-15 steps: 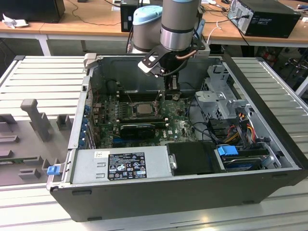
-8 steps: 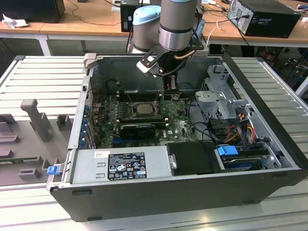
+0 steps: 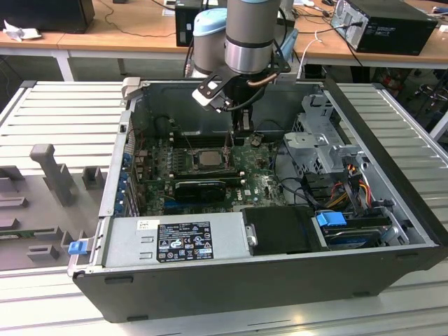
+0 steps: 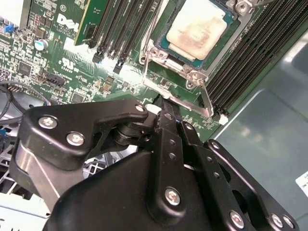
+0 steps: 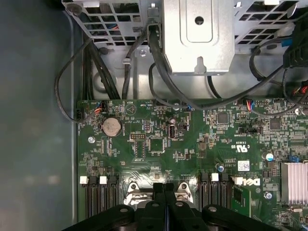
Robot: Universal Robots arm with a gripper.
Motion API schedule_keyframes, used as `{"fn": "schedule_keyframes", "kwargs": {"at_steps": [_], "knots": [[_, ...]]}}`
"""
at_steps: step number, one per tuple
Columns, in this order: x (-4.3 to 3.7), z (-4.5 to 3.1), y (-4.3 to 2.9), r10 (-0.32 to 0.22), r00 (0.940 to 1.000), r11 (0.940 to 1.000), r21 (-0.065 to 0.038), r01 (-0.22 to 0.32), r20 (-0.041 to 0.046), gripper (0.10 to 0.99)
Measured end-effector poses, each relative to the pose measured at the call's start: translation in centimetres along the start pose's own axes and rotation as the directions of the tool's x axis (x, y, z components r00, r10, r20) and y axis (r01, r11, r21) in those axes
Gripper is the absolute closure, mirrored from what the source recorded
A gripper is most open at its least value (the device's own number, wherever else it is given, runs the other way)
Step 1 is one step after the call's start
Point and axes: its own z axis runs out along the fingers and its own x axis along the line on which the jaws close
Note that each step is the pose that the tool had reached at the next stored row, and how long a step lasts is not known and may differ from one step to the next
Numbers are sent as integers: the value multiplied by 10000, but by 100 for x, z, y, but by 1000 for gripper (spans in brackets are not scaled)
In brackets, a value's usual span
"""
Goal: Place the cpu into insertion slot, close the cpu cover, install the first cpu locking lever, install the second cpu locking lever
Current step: 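Close the cpu cover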
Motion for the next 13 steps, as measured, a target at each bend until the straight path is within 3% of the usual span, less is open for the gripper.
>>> {"fn": "schedule_keyframes", "kwargs": {"at_steps": [6, 13], "knots": [[-1, 0, -41, -1, 10000, 10000, 0, 1, -1, 980], [-5, 30, -198, -7, 10000, 10000, 0, 7, 0, 980]]}}
